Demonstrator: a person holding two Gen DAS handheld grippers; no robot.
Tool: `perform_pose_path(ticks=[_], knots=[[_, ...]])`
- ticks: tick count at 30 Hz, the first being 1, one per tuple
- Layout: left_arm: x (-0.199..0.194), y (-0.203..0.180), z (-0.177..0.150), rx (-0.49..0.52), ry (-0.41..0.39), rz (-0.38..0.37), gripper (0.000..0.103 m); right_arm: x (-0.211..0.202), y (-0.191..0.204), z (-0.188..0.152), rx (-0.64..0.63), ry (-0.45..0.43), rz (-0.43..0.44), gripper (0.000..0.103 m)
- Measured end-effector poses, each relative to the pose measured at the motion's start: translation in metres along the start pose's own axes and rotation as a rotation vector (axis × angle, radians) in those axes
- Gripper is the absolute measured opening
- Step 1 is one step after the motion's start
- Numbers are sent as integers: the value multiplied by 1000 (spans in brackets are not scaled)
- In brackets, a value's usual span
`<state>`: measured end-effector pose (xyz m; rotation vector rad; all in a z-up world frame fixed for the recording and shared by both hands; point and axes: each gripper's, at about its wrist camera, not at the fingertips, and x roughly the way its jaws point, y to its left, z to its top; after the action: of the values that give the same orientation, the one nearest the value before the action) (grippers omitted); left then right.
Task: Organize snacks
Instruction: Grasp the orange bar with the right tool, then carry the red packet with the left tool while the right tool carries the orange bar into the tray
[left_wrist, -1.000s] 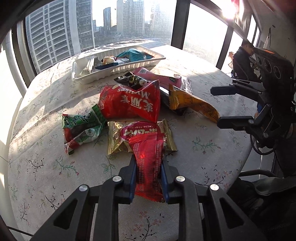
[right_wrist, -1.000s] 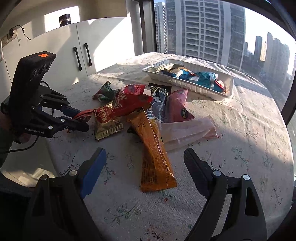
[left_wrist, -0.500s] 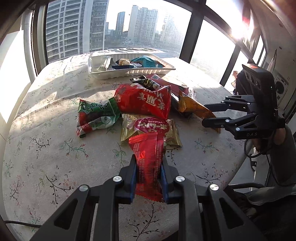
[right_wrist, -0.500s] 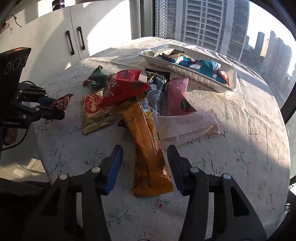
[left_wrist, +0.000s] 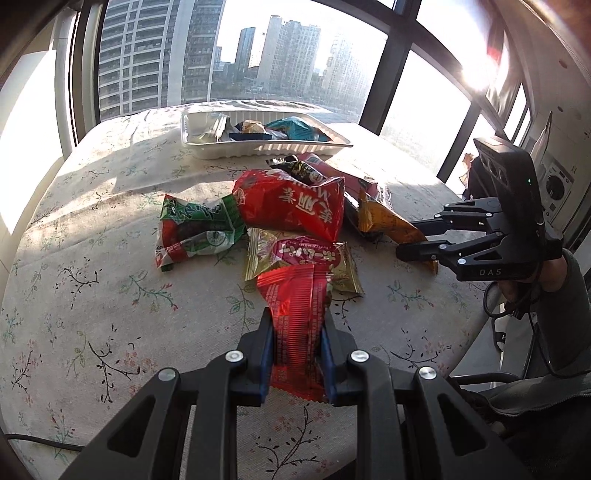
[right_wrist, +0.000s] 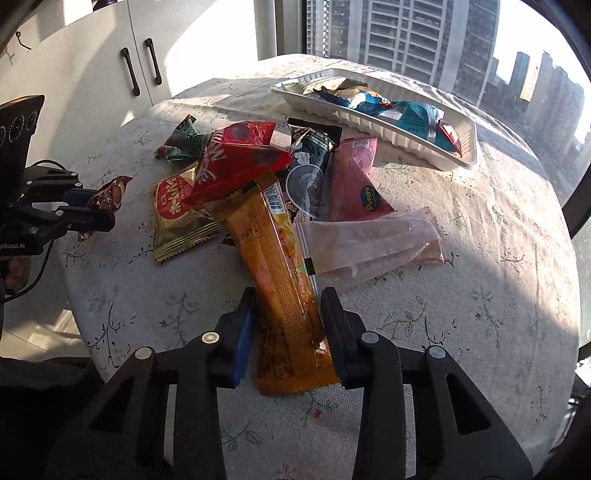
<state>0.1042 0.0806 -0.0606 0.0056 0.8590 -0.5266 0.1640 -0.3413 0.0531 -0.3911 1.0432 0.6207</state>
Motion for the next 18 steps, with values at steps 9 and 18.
perform_pose_path(ticks=[9, 18], knots=[[2, 0, 0, -7, -3, 0, 23, -5, 6, -4, -12, -11, 15, 17], [-4, 4, 2, -31, -29, -16, 23, -41, -10, -15, 103, -141, 107, 17]])
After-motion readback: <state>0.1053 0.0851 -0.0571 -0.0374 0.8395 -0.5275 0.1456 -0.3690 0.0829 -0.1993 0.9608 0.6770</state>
